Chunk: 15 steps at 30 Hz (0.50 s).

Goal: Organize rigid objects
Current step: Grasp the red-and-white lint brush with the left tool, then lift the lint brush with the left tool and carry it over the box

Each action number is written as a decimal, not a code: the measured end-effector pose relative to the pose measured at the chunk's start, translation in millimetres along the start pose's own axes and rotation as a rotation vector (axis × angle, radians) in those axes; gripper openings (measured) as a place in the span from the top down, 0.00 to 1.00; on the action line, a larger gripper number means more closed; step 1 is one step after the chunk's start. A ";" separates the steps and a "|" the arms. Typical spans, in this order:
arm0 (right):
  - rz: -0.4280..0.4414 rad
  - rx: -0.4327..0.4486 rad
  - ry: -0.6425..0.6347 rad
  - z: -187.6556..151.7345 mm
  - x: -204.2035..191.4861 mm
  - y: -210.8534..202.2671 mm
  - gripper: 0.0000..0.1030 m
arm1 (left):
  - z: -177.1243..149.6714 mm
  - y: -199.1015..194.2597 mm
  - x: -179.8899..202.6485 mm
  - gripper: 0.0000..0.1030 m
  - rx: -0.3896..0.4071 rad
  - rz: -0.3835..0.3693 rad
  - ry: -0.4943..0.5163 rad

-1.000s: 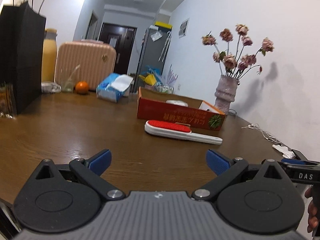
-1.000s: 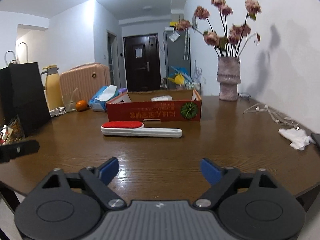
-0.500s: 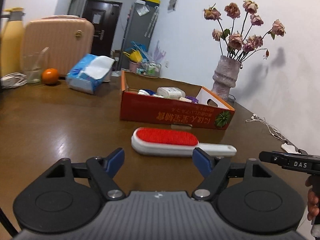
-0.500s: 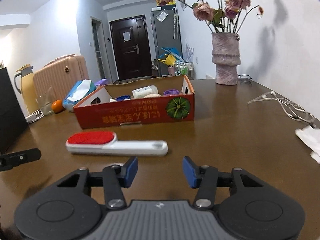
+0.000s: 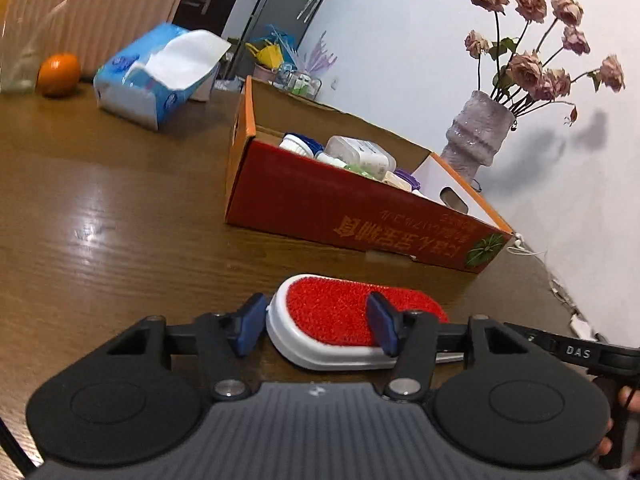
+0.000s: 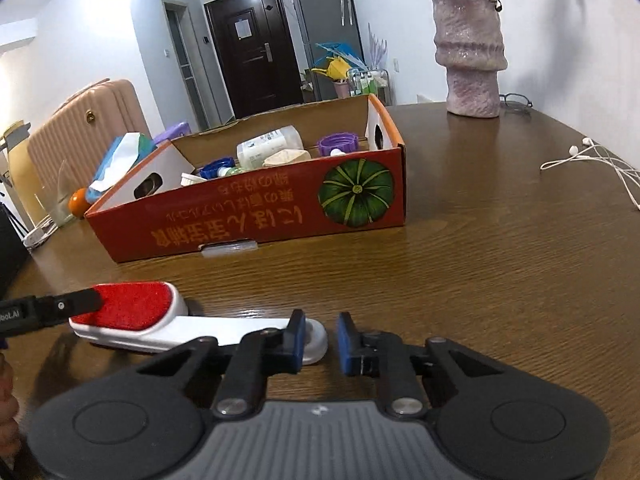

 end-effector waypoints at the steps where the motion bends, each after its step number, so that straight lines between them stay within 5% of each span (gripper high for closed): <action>1: 0.003 0.001 0.009 -0.1 0.5 -0.2 0.89 | -0.1 -0.5 -1.2 0.46 0.000 -0.003 -0.004; 10: -0.012 0.007 0.024 0.1 -1.2 0.4 0.89 | -1.1 -4.2 3.5 0.48 0.026 0.010 -0.007; 15: -0.014 0.062 0.026 0.7 -9.7 -27.7 0.89 | -1.3 -37.6 24.2 0.48 0.143 0.034 0.025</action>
Point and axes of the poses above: each gripper's, at about its wrist camera, not at the fingertips, and y roughly the way its jaws point, x to its right, z to its top, the point moved 3 cm from there along y, roughly the way its jaws point, and after that the axes turned 5 degrees about x, right-handed, at the moved point
